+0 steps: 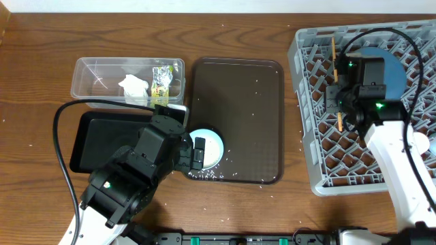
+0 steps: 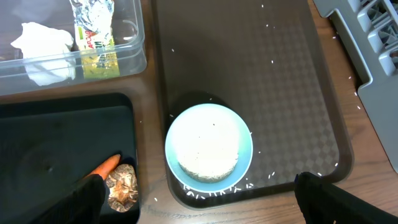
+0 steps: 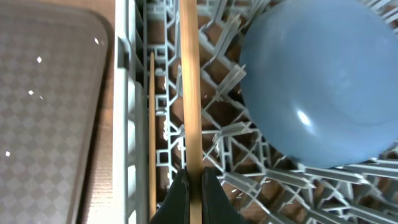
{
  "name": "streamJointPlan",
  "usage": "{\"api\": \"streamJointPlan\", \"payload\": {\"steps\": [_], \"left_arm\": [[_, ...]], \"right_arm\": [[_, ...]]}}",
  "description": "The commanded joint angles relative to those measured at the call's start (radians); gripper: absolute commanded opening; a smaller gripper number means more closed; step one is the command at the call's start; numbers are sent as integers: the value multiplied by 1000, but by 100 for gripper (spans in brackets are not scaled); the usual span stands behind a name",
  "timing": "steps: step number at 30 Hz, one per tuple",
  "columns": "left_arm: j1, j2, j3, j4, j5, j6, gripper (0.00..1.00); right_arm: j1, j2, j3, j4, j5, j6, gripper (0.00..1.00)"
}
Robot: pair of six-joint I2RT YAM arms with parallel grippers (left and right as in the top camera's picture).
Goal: Sort waste into correct bins and load items into the dishwasher rack
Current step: 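Carry the chopstick with the right gripper into the dish rack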
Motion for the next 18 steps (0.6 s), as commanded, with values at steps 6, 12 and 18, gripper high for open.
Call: {"api": "streamJointPlan", "payload": {"steps": [6,12,18], "left_arm": [[6,0,20,-3,-12,-2,98],[6,0,20,-3,-12,-2,98],[6,0,20,-3,-12,-2,98]], "right_arm": [[2,165,2,29,-89,42,1],[3,147,5,21,-167,45,28],[3,10,5,-25,-270,113,44]]}}
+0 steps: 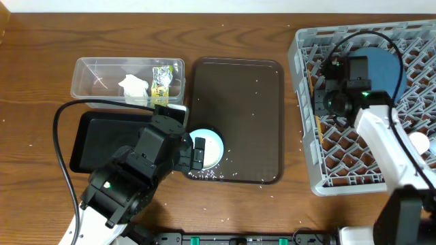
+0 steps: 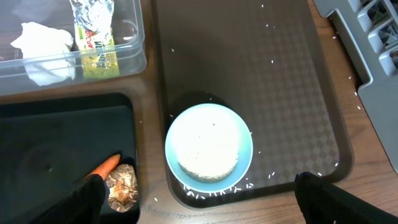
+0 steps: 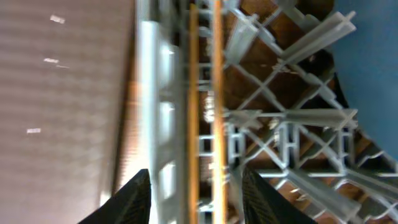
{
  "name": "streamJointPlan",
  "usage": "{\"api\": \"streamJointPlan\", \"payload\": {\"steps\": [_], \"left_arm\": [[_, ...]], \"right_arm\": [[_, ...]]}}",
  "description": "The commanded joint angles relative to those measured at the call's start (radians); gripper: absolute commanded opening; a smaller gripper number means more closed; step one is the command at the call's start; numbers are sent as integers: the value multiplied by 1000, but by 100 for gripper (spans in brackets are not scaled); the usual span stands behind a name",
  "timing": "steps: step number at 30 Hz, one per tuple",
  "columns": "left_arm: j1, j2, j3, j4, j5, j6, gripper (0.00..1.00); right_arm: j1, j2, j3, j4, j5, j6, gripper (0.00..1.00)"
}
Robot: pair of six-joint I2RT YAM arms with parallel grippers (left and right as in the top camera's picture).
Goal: Sort waste into correct bins and load items into the dishwasher rack
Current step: 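Carry the chopstick with the right gripper into the dish rack, then reach the left gripper to the light-blue rice bowl and grasp its rim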
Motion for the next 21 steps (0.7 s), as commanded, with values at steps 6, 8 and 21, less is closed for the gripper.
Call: {"api": "streamJointPlan", "payload": {"steps": [6,8,21], "left_arm": [[6,0,20,-3,-12,-2,98],[6,0,20,-3,-12,-2,98],[6,0,20,-3,-12,-2,98]], "right_arm": [[11,-312,5,-76,-283,99,45],[31,-371,5,-106,-288,98,45],[103,-534,5,-222,-166,98,49]]}}
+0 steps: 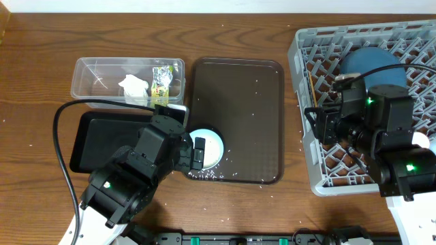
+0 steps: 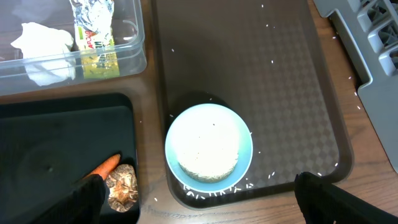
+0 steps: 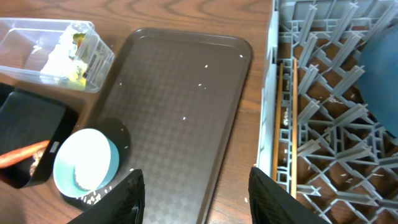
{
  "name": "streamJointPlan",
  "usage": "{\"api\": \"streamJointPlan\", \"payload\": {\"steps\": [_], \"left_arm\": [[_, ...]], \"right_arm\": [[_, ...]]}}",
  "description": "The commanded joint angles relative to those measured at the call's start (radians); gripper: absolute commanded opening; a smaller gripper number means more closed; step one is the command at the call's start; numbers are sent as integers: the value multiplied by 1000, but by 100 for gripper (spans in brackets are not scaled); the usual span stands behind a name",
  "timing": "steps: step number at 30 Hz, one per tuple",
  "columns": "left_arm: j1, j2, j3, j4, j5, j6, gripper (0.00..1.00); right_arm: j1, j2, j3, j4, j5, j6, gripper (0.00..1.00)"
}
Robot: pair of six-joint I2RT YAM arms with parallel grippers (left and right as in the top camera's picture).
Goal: Sort waste into correct bins and load items into the dishwasher rack
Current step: 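Reach the left gripper to the light-blue rice bowl and grasp its rim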
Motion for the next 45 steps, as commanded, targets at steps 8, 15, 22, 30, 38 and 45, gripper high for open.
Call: {"api": "streamJointPlan", "payload": {"steps": [8,15,22,30,38,45], "left_arm": [[6,0,20,-3,-12,-2,98],[6,0,20,-3,-12,-2,98],[6,0,20,-3,-12,-2,98],[6,0,20,-3,-12,-2,98],[6,0,20,-3,2,-7,98],[3,34,2,75,199,-64,98]], "right_arm": [[13,-3,5,-9,19,12,49],[13,-2,5,-10,20,11,50],[13,-3,5,-9,21,0,53],[13,-2,5,-13,20,1,58],[13,-2,5,-13,19,5,70],[13,-3,5,-32,9,5,71]]}}
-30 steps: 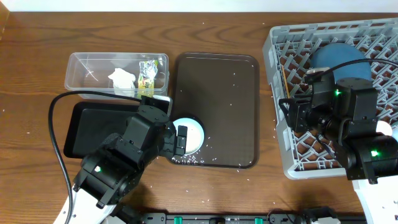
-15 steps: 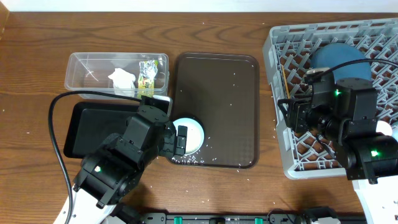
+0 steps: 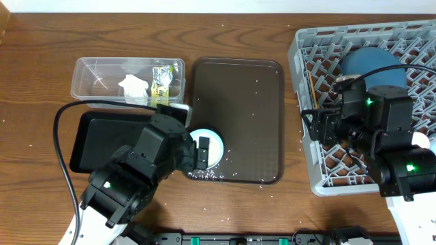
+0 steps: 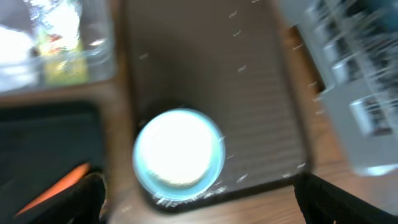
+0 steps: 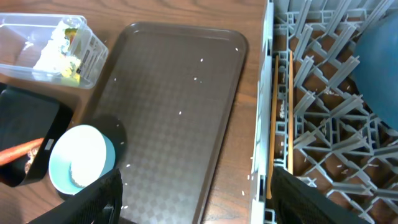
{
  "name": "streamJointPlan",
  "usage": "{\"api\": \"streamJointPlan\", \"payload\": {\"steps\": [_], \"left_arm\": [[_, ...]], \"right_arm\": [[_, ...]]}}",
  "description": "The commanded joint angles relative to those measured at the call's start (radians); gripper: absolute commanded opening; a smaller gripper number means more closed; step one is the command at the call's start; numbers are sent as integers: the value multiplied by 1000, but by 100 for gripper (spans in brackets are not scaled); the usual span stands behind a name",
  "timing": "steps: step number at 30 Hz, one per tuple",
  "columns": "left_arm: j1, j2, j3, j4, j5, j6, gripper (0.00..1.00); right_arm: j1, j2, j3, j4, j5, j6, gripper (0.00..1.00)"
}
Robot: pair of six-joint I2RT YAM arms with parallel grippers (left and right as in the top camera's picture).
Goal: Sort waste into correct bins and load items into the dishwasher rack
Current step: 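Reach the left gripper to the light-blue rice bowl and grasp its rim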
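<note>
A light blue bowl [image 3: 208, 147] of white rice stands at the near left of the brown tray [image 3: 238, 88]; it also shows in the blurred left wrist view [image 4: 179, 154] and in the right wrist view [image 5: 81, 160]. My left gripper [image 4: 199, 202] hangs open over the bowl, holding nothing. Two wooden chopsticks [image 5: 281, 112] lie along the left edge of the grey dishwasher rack [image 3: 306, 51], beside a blue dish [image 3: 371, 62]. My right gripper [image 5: 199, 202] is open wide and empty, high above the rack's left edge.
A clear bin [image 3: 95, 80] at the back left holds crumpled paper and a yellow wrapper. A black bin [image 3: 102, 139] under my left arm holds a carrot [image 5: 18, 151] and a mushroom. Rice grains are scattered over the tray and the table.
My left gripper has shifted a little to the right, so the bowl sits further left in its blurred view. The right gripper's fingers stand wider apart. The bowl and chopsticks lie as before.
First my right gripper was shut on a chopstick over the rack. Then it was open, with that chopstick lying beside the other at the rack's left edge. Later it was raised above the rack, empty. The left gripper stayed open over the bowl, shifting only now.
</note>
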Motion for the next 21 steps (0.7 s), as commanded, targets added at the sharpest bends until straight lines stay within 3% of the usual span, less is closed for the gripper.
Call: {"api": "streamJointPlan", "payload": {"steps": [1,8,10,13,21], "left_arm": [[1,49,0,5,90,-27,98],[-37,280,-3,-15,98,-27,99],[-49,362,-3,-12,97,-27,95],[-73,481,-3,-8,97,-27,78],[-149,714,-3,120,99,-64,68]], "right_arm": [[13,-3,5,-5,-5,0,72],[-2,-2,5,35,7,69,75],[-4,-2,5,42,7,68,76],[-5,-2,5,40,7,68,76],[-5,-2,5,45,93,140,77]]}}
